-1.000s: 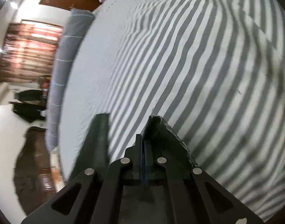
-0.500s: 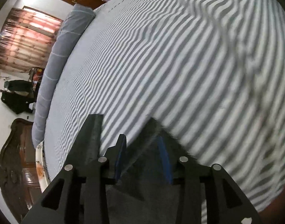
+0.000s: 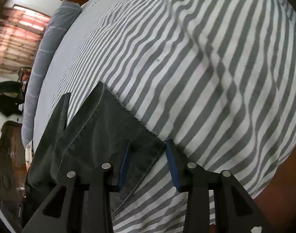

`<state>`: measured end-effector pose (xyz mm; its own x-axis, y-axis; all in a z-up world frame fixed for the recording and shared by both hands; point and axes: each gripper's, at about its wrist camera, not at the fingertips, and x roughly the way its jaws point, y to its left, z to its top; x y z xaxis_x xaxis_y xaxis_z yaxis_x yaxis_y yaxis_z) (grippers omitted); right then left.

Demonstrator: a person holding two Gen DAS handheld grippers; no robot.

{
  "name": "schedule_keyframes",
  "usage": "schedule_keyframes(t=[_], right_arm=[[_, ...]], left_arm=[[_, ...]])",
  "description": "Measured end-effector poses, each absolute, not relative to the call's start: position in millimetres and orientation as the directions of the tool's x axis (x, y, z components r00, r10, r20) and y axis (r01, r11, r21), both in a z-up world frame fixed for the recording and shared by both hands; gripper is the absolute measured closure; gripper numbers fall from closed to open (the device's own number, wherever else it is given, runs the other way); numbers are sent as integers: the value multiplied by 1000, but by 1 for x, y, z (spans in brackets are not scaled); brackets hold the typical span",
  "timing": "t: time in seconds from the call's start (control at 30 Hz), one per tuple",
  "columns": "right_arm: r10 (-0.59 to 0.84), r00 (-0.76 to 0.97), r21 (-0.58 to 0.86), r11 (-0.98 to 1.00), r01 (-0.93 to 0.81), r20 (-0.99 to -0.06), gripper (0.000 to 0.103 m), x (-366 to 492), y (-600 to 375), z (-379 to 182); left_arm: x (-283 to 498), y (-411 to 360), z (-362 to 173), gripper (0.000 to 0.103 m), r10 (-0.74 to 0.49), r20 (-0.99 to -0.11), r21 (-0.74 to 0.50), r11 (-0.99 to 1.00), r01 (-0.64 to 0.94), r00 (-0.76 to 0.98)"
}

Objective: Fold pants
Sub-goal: 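Hold the jeans edge with the left gripper while the right gripper lifts the hem corner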

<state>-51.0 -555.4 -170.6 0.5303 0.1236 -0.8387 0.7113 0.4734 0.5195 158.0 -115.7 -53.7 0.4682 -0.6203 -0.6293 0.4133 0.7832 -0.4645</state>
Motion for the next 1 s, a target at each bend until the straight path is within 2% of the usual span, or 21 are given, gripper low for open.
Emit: schedule_keyframes(t=[0.03,0.3,0.33,0.4,0.47,0.57,0.7,0.87,0.9,1.0], right_arm=[[142,534,530,481,698,-833,96,-47,-554,-170],[80,518,487,482,728,-852,97,-71,-550,-156],[88,481,458,490,741,-872,96,-70,-549,-161],[106,406,403,491,772,-907,83,-67,-549,-169],[110,419,420,454,785,-901,76,-69,-551,-166],[57,447,416,486,768,-893,73,-56,-549,-141],[62,522,462,561,687,-851,71,-27,-538,-101],[134,604,509,694,508,-785,65,25,-497,-54],[157,607,511,719,471,-779,63,40,-485,-48],[190,583,474,793,383,-790,59,73,-457,-38]], left_arm=[[158,-117,-53,97,-619,-630,-463,784,413,469],[155,-120,-53,97,-621,-631,-457,782,423,465],[156,-120,-54,97,-621,-632,-459,782,423,464],[153,-120,-57,97,-624,-632,-458,779,427,459],[145,-121,-58,97,-630,-626,-440,772,460,459],[124,-133,-58,97,-649,-618,-383,741,551,443],[85,-159,-64,97,-677,-623,-264,654,709,392],[37,-189,-95,97,-638,-692,-60,517,854,338],[30,-192,-106,97,-623,-712,-38,493,869,323],[27,-194,-127,97,-609,-746,-73,475,877,268]])
